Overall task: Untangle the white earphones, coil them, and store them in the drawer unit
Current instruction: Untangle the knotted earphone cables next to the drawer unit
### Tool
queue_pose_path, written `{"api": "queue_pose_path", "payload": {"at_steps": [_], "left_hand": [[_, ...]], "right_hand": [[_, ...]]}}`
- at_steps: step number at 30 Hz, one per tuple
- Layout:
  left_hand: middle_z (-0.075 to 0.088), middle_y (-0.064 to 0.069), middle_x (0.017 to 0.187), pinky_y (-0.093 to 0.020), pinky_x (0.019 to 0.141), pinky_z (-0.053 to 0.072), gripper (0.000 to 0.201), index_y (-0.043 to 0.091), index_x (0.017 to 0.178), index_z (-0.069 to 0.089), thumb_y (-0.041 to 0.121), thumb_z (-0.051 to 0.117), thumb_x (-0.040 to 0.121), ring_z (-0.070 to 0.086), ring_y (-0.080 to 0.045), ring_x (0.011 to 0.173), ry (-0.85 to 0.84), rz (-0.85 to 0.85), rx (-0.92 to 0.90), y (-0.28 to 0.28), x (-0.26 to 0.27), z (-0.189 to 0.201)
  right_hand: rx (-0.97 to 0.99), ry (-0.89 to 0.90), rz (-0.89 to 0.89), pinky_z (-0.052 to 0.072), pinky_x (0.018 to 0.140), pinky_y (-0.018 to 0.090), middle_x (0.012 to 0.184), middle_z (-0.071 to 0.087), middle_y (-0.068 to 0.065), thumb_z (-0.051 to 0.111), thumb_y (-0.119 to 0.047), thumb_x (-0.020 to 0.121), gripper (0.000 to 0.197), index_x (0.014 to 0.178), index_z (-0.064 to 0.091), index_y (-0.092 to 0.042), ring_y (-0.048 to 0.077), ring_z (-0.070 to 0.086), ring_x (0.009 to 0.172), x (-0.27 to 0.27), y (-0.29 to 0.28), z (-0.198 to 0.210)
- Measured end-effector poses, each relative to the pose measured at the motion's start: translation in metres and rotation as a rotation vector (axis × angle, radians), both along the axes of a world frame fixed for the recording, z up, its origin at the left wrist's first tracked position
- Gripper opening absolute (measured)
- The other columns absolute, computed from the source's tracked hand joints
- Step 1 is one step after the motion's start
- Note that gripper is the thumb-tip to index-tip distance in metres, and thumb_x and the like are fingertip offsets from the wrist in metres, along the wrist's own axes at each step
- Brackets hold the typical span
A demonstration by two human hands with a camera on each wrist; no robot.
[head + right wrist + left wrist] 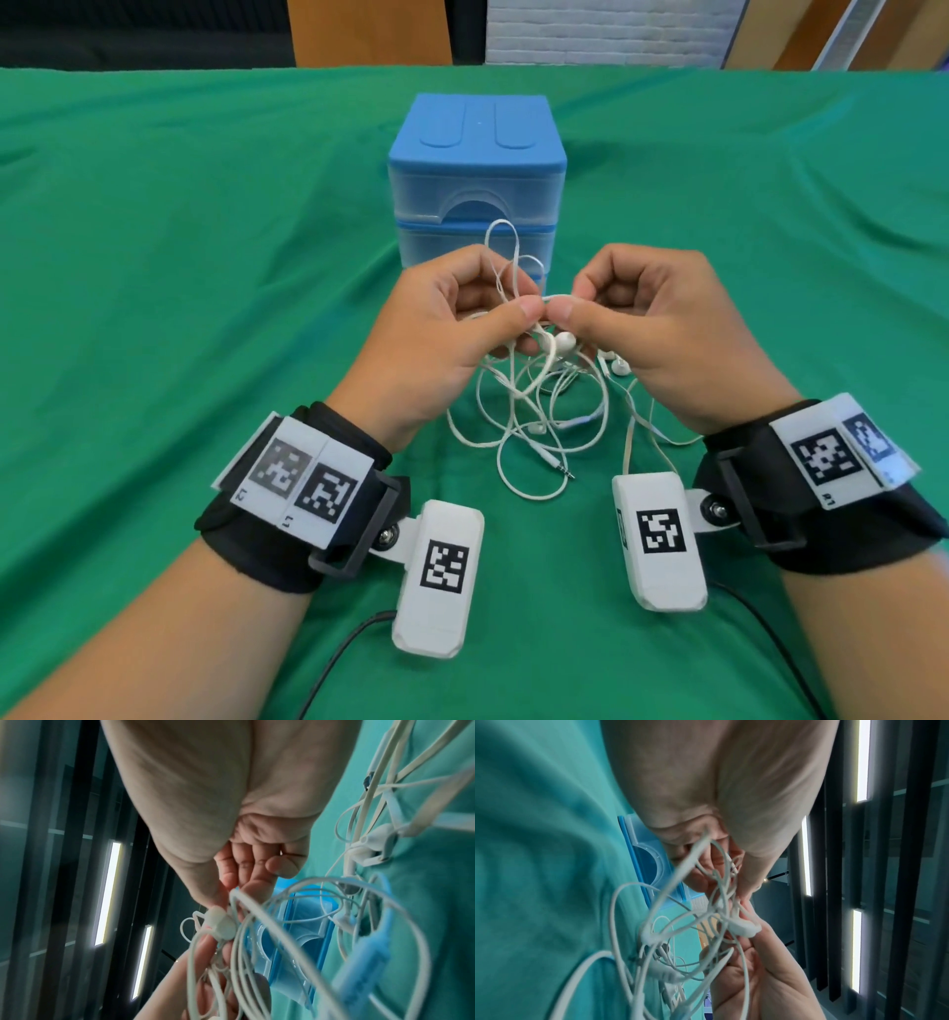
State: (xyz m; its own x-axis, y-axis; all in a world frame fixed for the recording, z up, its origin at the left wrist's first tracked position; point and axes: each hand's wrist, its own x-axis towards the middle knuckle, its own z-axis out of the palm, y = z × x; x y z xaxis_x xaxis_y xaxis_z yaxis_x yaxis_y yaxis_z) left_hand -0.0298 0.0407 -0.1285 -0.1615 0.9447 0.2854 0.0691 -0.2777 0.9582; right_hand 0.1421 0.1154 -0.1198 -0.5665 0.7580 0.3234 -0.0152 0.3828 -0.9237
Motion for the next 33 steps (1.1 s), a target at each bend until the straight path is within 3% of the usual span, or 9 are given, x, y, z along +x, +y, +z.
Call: {"api": "queue_pose_path", "payload": {"at_steps": [6, 10, 14, 17, 20, 23, 29, 31, 33], "left_hand": [[0.066, -0.005, 0.075, -0.021, 0.062, 0.048, 0.007, 0.0, 0.092, 0.062, -0.003, 0.067, 0.091, 0.063, -0.013, 0.062, 0.028, 0.018, 0.014, 0.0011, -0.0008, -0.0005], [0.066, -0.006, 0.074, -0.02, 0.061, 0.047, 0.008, 0.002, 0.089, 0.063, -0.003, 0.069, 0.09, 0.06, -0.011, 0.063, 0.075, 0.021, 0.014, 0.0009, -0.0012, -0.0012], [0.064, -0.01, 0.075, -0.02, 0.062, 0.047, 0.006, 0.001, 0.089, 0.064, -0.002, 0.069, 0.09, 0.058, -0.012, 0.063, 0.102, 0.021, 0.009, 0.0007, -0.0016, -0.001], [0.065, -0.012, 0.074, -0.021, 0.063, 0.049, 0.005, 0.0, 0.089, 0.064, -0.002, 0.069, 0.09, 0.06, -0.013, 0.062, 0.114, 0.022, 0.003, 0.0005, -0.0015, -0.0008], [0.065, -0.007, 0.072, -0.023, 0.063, 0.048, 0.005, 0.002, 0.088, 0.065, 0.001, 0.069, 0.091, 0.059, -0.012, 0.062, 0.122, 0.047, 0.004, 0.001, -0.003, -0.002], [0.072, -0.008, 0.077, -0.024, 0.064, 0.049, 0.004, 0.001, 0.091, 0.067, 0.005, 0.068, 0.093, 0.061, -0.012, 0.067, 0.105, 0.072, -0.018, 0.0013, -0.0037, -0.0029], [0.076, -0.014, 0.088, -0.026, 0.07, 0.054, 0.013, 0.001, 0.097, 0.072, 0.004, 0.06, 0.097, 0.067, -0.017, 0.074, 0.029, 0.043, -0.097, 0.0014, -0.0019, -0.0027], [0.075, -0.011, 0.084, -0.02, 0.067, 0.052, 0.01, 0.003, 0.092, 0.07, 0.001, 0.062, 0.095, 0.067, -0.011, 0.071, 0.029, 0.042, -0.108, 0.0008, -0.0018, -0.0027], [0.074, -0.013, 0.081, -0.021, 0.067, 0.054, 0.007, 0.003, 0.09, 0.067, 0.0, 0.063, 0.094, 0.069, -0.015, 0.069, 0.019, 0.033, -0.117, 0.0007, -0.0015, -0.003]], "right_hand": [[-0.02, -0.027, 0.026, 0.042, 0.055, 0.021, 0.062, 0.063, 0.009, 0.074, -0.011, 0.087, 0.023, 0.077, 0.061, 0.005, 0.017, 0.052, 0.054, -0.0012, -0.0002, -0.0006], [-0.079, -0.069, 0.086, 0.029, 0.057, 0.032, 0.062, 0.056, 0.02, 0.067, -0.02, 0.087, 0.021, 0.076, 0.066, -0.002, 0.024, 0.042, 0.059, -0.0005, 0.001, 0.0003], [-0.124, -0.109, 0.046, 0.038, 0.05, 0.015, 0.066, 0.063, 0.01, 0.068, 0.001, 0.088, 0.009, 0.093, 0.062, -0.002, 0.012, 0.049, 0.05, -0.0002, 0.0017, -0.0002], [-0.15, -0.116, 0.074, 0.04, 0.05, 0.015, 0.068, 0.063, 0.011, 0.069, -0.005, 0.089, 0.019, 0.107, 0.062, -0.003, 0.012, 0.049, 0.049, 0.001, 0.0025, -0.0006], [-0.132, -0.149, 0.162, 0.044, 0.055, 0.02, 0.076, 0.066, 0.02, 0.073, -0.016, 0.084, 0.028, 0.11, 0.066, -0.009, 0.02, 0.056, 0.063, 0.0003, -0.0021, 0.0007], [-0.094, -0.148, 0.108, 0.045, 0.053, 0.024, 0.078, 0.07, 0.024, 0.072, -0.008, 0.088, 0.016, 0.103, 0.068, -0.003, 0.027, 0.057, 0.067, -0.0016, -0.0035, 0.0003], [-0.145, -0.123, -0.031, 0.038, 0.042, 0.016, 0.058, 0.067, 0.005, 0.068, -0.009, 0.091, 0.013, 0.087, 0.063, 0.002, 0.019, 0.053, 0.04, 0.0001, -0.0005, -0.0001], [-0.146, -0.132, -0.048, 0.035, 0.039, 0.014, 0.059, 0.068, 0.009, 0.067, -0.011, 0.093, 0.014, 0.084, 0.06, -0.002, 0.019, 0.054, 0.037, -0.0002, -0.0009, 0.0003], [-0.164, -0.124, -0.065, 0.034, 0.038, 0.015, 0.063, 0.068, 0.016, 0.064, -0.011, 0.095, 0.018, 0.079, 0.058, -0.004, 0.022, 0.054, 0.037, -0.0011, -0.0008, 0.0012]]}}
